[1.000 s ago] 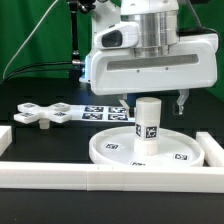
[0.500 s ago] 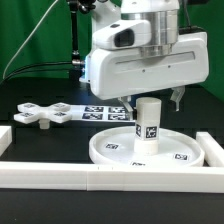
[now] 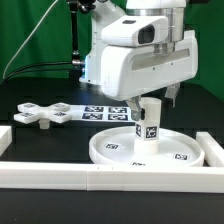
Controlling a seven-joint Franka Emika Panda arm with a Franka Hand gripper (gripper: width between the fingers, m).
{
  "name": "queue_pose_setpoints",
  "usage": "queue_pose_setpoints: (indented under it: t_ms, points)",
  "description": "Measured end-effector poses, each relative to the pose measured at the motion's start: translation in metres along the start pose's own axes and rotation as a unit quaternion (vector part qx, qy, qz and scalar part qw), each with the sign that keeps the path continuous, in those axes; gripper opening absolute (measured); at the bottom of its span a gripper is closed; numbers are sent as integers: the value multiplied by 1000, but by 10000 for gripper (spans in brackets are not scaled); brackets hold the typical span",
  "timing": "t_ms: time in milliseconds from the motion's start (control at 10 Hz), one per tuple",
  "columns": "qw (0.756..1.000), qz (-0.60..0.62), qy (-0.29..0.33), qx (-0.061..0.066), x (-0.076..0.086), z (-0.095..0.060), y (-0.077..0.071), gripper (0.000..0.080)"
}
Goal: Assemble round table
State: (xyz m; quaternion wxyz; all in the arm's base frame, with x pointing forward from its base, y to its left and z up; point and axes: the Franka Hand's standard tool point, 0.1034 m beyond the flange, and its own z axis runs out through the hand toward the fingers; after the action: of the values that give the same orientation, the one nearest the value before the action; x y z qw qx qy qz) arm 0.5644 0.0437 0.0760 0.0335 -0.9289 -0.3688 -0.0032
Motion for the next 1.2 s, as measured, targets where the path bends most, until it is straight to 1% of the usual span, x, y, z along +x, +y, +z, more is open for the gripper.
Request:
queue_pose_setpoints:
  t_ms: [300, 500, 600, 700, 900, 1000, 1100, 1200]
  points:
    - [995, -95, -2, -3, -1, 0, 2, 649]
    - [981, -192, -12, -12, -1, -1, 3, 649]
    - [977, -213, -12, -15, 0, 0, 3, 649]
    - [967, -255, -14, -18, -1, 0, 5, 649]
    - [957, -290, -18, -19, -3, 0, 6, 649]
    - [945, -325, -21, -20, -4, 0, 8, 649]
    - [940, -339, -23, -20, -5, 0, 8, 649]
    - [941, -337, -23, -20, -5, 0, 9, 649]
